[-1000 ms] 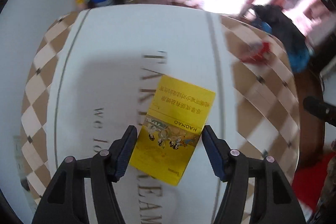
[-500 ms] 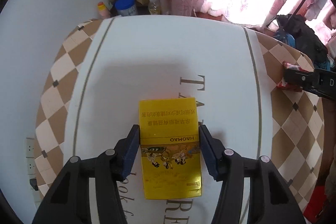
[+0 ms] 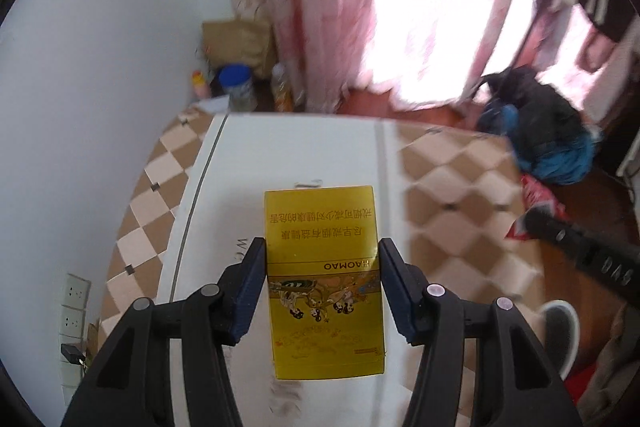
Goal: Collect trash
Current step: 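Grasp the red snack wrapper with the right tool while the left tool grasps the yellow HAOMAO box, then carry the red wrapper and yellow box over the bin and release both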
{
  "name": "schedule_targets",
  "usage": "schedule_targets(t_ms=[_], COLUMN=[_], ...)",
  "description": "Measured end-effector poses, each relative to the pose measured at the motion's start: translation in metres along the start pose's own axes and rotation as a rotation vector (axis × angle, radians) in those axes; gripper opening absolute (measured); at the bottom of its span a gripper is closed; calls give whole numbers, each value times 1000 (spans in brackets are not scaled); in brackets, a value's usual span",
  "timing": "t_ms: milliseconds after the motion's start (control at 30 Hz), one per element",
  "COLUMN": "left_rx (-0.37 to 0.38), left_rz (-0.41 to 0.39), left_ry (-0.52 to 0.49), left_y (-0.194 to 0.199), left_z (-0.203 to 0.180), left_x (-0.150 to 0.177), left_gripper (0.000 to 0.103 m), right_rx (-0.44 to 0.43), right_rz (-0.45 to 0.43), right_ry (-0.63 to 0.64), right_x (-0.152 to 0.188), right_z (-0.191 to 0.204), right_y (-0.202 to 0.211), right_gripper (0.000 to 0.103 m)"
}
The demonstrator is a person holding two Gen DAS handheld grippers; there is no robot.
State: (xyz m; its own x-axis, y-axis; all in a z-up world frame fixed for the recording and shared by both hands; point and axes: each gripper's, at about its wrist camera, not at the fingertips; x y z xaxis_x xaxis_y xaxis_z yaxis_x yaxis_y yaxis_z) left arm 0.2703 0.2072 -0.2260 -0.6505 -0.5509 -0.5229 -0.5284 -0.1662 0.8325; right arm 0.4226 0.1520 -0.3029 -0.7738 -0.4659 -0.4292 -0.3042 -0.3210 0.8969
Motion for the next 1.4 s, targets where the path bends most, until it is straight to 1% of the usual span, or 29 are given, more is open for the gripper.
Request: schedule_targets(t_ms=[133,200,233,367,433,533,600,667,733,800,833,900,1000,1067,1167,1267,1333,1400], left_rx=[56,100,117,212,259,324,360,397,437,458,473,484,479,470,447,431,406,382], left_rz=[-71,-102,-108,-127,-121,-97,-65,-8,58,137,184,254,358,425,503,575,607,638], left_ry=[-54,-89,-101,-168,-194,-237,-255,-264,-256,-257,-252,-251,-263,-260,-251,-235,-255,-270], left_y=[56,84,91,121,127,125,117,98,76,47,27,0,-50,-86,-125,-159,-173,-188], left_z=[-45,-74,-84,-144,-171,-213,-241,-266,-288,-313,-324,-342,-367,-376,-383,-387,-390,-390], left_x=[6,12,15,30,38,51,61,71,78,87,92,100,112,114,119,126,136,142], left_gripper=[52,52,52,52,52,52,52,52,52,52,52,52,52,53,53,54,54,54], right_rx=[-30,-30,-33,-20,1,31,59,89,123,144,152,168,159,165,146,140,120,120], right_rz=[-62,-91,-114,-178,-208,-226,-229,-222,-199,-158,-137,-98,-12,29,95,156,200,233], right_ry=[-53,-71,-88,-136,-162,-208,-243,-272,-309,-359,-379,-411,-475,-495,-531,-533,-536,-527], right_x=[33,46,56,88,107,135,154,171,190,210,219,232,255,264,273,277,279,278], right_z=[-29,-43,-57,-99,-126,-169,-201,-230,-264,-301,-317,-341,-385,-402,-426,-440,-447,-448], right_y=[68,98,121,186,217,250,264,270,269,258,250,234,195,170,129,90,63,44], right_gripper=[23,22,21,21,21,21,21,21,21,21,21,21,21,21,21,21,21,21])
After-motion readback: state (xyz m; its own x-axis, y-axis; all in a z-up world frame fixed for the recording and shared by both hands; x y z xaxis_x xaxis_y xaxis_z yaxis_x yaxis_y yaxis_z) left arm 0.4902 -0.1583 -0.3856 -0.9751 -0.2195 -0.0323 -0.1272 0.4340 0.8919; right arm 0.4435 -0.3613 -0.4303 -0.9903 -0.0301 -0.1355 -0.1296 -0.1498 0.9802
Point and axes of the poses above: each gripper's, at about its wrist camera, not at the fingertips, and y roughly against the way its jaws point, z to its left, x to its underside, and after that the axes turned 11 degrees about x, right-handed
